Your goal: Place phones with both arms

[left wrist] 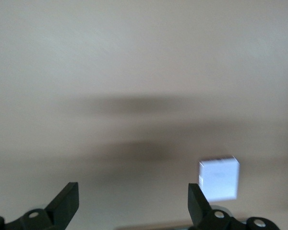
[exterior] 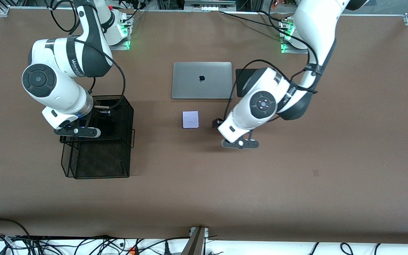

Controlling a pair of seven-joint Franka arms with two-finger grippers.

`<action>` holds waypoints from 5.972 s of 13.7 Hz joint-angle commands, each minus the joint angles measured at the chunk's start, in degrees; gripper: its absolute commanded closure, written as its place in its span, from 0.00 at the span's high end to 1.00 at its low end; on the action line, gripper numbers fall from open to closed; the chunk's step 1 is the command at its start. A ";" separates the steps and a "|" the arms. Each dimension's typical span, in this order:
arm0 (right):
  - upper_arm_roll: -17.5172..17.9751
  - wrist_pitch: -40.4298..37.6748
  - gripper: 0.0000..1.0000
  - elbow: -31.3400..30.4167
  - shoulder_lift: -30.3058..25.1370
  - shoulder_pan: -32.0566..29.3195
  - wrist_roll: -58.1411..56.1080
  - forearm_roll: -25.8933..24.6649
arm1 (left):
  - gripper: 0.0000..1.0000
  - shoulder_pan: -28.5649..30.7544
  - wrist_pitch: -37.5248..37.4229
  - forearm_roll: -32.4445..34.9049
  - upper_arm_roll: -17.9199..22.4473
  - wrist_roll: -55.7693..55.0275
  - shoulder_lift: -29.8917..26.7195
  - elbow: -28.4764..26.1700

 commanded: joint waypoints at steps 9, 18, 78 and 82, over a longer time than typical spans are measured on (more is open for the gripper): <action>6.12 0.42 1.00 4.12 1.35 3.77 17.38 3.00 | 1.00 20.07 -18.32 9.72 1.12 25.18 -25.60 -7.06; 20.99 19.75 1.00 9.59 18.75 8.43 35.36 3.09 | 1.00 20.07 -10.15 7.86 6.85 25.26 -39.61 -25.65; 7.46 -9.26 1.00 9.37 0.52 -20.84 -12.11 2.06 | 1.00 19.45 -10.32 7.77 6.67 25.36 -39.53 -25.39; 9.73 -6.77 1.00 0.27 -10.92 -21.52 -8.42 -6.03 | 1.00 19.45 -10.50 7.77 6.14 25.01 -39.53 -24.78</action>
